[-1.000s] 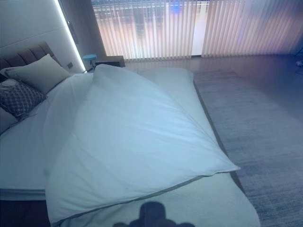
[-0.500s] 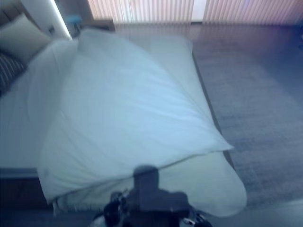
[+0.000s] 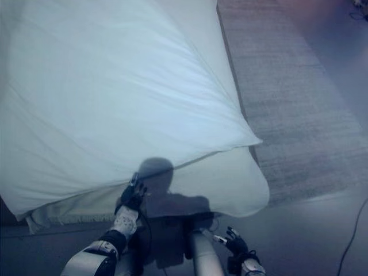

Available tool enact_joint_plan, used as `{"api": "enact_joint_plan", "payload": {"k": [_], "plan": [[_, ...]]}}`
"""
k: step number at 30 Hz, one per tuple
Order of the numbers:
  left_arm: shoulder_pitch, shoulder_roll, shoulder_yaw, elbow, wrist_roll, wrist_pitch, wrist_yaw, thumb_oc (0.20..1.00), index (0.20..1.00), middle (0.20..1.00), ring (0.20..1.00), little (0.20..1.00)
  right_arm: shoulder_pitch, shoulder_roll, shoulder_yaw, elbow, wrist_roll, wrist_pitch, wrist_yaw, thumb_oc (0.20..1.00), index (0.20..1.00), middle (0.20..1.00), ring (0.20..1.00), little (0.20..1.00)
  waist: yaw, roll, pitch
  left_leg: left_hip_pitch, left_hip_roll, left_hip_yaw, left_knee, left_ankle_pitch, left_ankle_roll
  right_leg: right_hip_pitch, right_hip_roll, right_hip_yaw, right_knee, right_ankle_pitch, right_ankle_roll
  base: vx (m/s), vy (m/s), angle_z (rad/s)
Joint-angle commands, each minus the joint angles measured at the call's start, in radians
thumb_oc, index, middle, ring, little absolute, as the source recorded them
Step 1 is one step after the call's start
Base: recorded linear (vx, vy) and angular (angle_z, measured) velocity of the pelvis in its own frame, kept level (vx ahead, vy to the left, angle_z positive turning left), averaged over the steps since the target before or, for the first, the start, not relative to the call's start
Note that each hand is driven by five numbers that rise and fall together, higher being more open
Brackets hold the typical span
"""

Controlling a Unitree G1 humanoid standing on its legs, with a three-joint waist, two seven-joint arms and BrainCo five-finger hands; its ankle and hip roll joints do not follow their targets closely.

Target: Make the bed

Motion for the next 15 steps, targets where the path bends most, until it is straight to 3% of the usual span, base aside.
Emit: {"api": "enact_joint_plan", "payload": {"k": [1, 15], "plan": [[-0.011, 0.014, 0.028, -0.036, -0.048, -0.032, -0.049, 1.0, 1.0, 1.0, 1.0, 1.0, 0.013, -0.009, 0.042, -0.073, 0.014, -0.04, -0.013, 1.0, 1.0, 1.0, 1.0, 1.0, -0.014, 0.001, -0.047, -0.068, -0.014, 0.002, 0.033, -0.005, 0.018, -0.017, -0.035, 0.06, -0.096, 0.087, 0.092, 0.01, 0.044, 0.04], [-0.108, 0.076, 0.093, -0.031, -0.142, -0.057, -0.013, 1.0, 1.0, 1.0, 1.0, 1.0, 0.013, 0.01, 0.074, -0.099, 0.01, -0.036, -0.033, 1.0, 1.0, 1.0, 1.0, 1.0, -0.006, -0.007, -0.048, -0.096, -0.012, 0.006, 0.039, -0.016, 0.021, -0.037, -0.034, 0.068, -0.12, 0.098, 0.099, 0.01, 0.016, -0.01]]}}
